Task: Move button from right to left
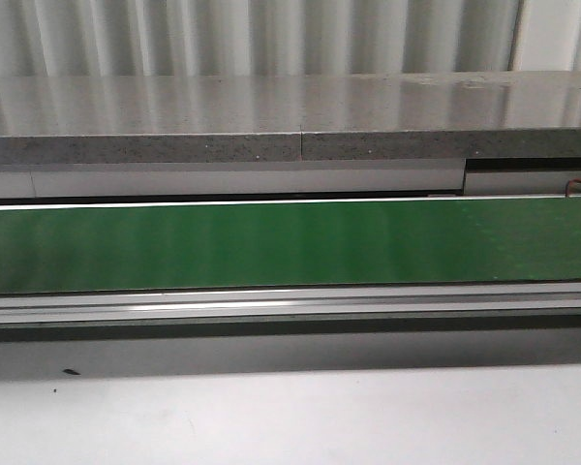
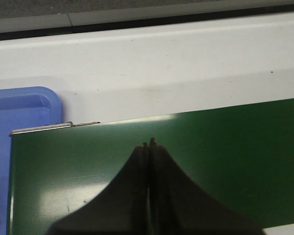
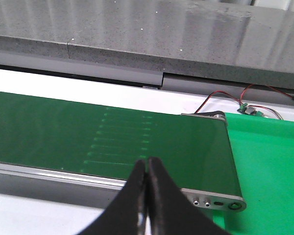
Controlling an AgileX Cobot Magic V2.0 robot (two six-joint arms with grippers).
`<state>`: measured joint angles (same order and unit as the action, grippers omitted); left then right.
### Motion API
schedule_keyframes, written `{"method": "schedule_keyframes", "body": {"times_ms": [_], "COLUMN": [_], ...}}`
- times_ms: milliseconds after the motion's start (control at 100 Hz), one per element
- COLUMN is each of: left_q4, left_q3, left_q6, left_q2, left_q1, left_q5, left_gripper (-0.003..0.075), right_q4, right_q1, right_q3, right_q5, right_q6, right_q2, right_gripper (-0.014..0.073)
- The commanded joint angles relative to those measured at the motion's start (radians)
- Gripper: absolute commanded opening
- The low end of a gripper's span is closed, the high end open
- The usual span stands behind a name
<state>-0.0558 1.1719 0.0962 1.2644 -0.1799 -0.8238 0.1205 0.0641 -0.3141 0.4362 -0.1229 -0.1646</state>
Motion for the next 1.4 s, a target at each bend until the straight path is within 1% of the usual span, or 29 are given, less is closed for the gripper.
{"method": "schedule_keyframes", "body": {"times_ms": [0, 340, 660, 790, 930, 1100, 1140, 1240, 1310, 1390], "left_q4": [0.009, 0.028, 0.023, 0.023, 0.022, -0.030, -0.030, -0.030, -0.030, -0.028], "left_q3": [-0.051, -0.364, -0.580, -0.651, -0.719, -0.817, -0.844, -0.924, -0.992, -1.083], "left_q6": [0.011, 0.011, 0.011, 0.011, 0.011, 0.011, 0.011, 0.011, 0.011, 0.011], "left_q2": [-0.103, -0.441, -0.799, -0.930, -1.071, -1.215, -1.243, -1.288, -1.300, -1.298], "left_q1": [-0.023, -0.025, -0.025, -0.025, -0.025, -0.020, -0.020, -0.020, -0.020, -0.020], "left_q5": [0.105, 0.229, 0.327, 0.331, 0.256, 0.296, 0.314, 0.417, 0.523, 0.691], "left_gripper": [-0.0020, -0.0020, -0.0020, -0.0020, -0.0020, -0.0020, -0.0020, -0.0020, -0.0020, -0.0020], "right_q4": [-0.001, -0.001, -0.001, -0.001, -0.001, -0.001, -0.001, -0.001, -0.001, -0.001], "right_q1": [0.002, 0.002, 0.002, 0.002, 0.002, 0.002, 0.002, 0.002, 0.002, 0.002], "right_q3": [-0.027, -0.027, -0.027, -0.027, -0.027, -0.027, -0.027, -0.027, -0.027, -0.027], "right_q5": [-0.082, -0.082, -0.082, -0.082, -0.082, -0.082, -0.082, -0.082, -0.082, -0.082], "right_q6": [-0.009, -0.009, -0.009, -0.009, -0.009, -0.009, -0.009, -0.009, -0.009, -0.009], "right_q2": [-0.010, -0.010, -0.010, -0.010, -0.010, -0.010, -0.010, -0.010, -0.010, -0.010], "right_gripper": [-0.0067, -0.0067, -0.0067, -0.0067, -0.0067, -0.0067, -0.0067, -0.0067, -0.0067, -0.0067]}}
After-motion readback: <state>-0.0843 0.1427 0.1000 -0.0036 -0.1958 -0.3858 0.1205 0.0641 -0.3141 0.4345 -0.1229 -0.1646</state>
